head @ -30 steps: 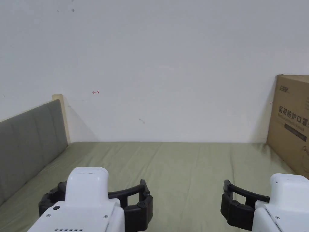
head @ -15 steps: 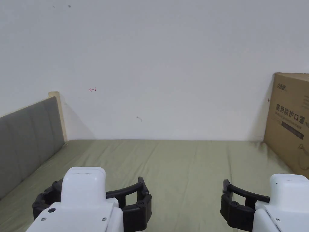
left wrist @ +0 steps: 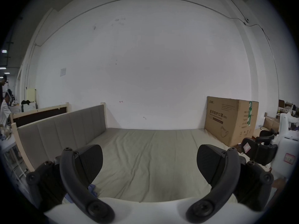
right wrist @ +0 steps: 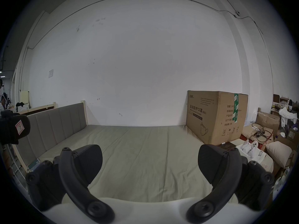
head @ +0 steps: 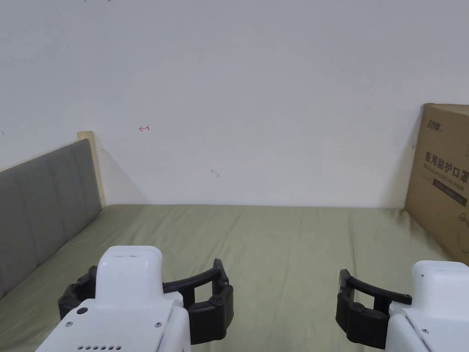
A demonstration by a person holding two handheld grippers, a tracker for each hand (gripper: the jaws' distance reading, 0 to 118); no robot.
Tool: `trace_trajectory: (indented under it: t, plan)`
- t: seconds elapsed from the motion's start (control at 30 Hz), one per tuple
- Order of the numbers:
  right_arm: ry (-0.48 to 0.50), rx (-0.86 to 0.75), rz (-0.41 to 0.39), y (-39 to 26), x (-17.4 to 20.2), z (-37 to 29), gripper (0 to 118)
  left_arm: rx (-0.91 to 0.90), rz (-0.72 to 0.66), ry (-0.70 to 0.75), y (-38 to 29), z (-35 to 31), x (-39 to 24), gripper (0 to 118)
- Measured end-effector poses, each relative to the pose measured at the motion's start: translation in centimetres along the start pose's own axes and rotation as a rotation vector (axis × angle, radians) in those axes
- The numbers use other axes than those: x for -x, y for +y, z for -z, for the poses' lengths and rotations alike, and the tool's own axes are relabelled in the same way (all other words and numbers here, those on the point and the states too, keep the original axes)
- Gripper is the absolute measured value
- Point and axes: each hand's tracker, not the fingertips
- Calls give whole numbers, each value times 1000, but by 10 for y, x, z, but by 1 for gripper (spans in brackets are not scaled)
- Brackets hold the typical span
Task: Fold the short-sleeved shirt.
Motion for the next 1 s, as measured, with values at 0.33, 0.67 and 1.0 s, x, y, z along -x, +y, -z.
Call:
trace_trajectory:
  t: [0.33, 0.67, 1.0]
  plan:
    - [-3, 5, -5, 0, 0, 3, 117, 16, 57, 18, -5, 6, -5, 117]
    - [38, 3, -18, -1, 8, 5, 117, 14, 57, 19, -7, 9, 0, 117]
    - [31, 10, -18, -3, 8, 7, 117, 21, 53, 9, -8, 12, 2, 118]
